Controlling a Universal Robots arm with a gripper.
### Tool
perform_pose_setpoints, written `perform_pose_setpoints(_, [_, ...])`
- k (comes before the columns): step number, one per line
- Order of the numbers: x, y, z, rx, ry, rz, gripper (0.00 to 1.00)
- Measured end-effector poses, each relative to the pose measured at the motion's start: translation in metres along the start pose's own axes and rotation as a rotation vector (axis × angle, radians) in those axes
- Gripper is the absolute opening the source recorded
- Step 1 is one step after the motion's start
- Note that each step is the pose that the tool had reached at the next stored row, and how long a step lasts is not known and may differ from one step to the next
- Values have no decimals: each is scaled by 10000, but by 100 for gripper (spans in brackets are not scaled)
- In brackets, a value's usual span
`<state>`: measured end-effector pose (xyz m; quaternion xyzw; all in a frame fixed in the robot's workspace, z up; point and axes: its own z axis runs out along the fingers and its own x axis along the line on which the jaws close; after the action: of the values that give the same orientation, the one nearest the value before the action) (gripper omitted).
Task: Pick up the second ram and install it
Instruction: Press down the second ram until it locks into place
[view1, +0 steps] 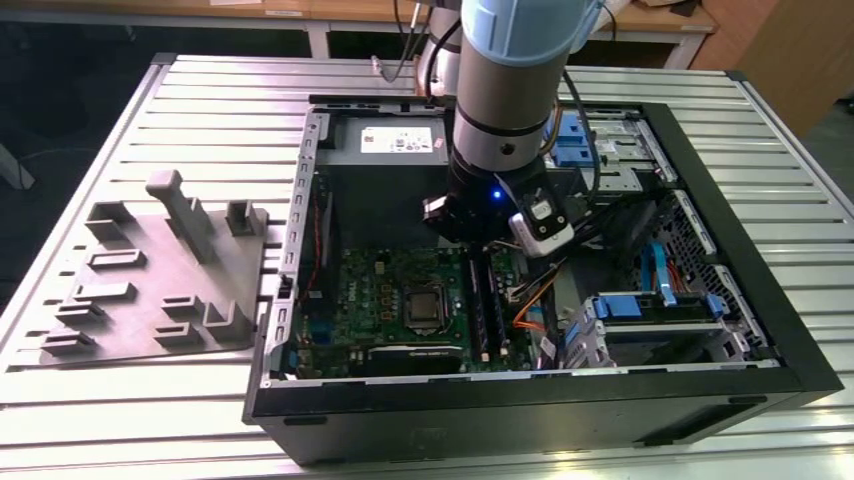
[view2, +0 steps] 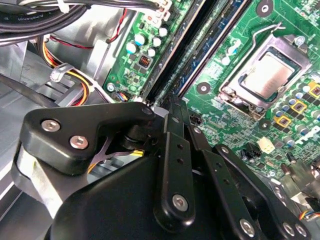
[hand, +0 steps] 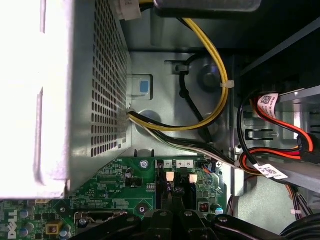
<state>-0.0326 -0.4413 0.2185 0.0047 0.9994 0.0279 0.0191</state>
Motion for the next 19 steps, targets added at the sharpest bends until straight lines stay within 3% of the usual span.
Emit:
perform_pose_setpoints(13, [1, -1, 25, -2, -1, 0, 10])
perform_pose_setpoints(19, [-3, 4, -59, -8, -3, 0, 10])
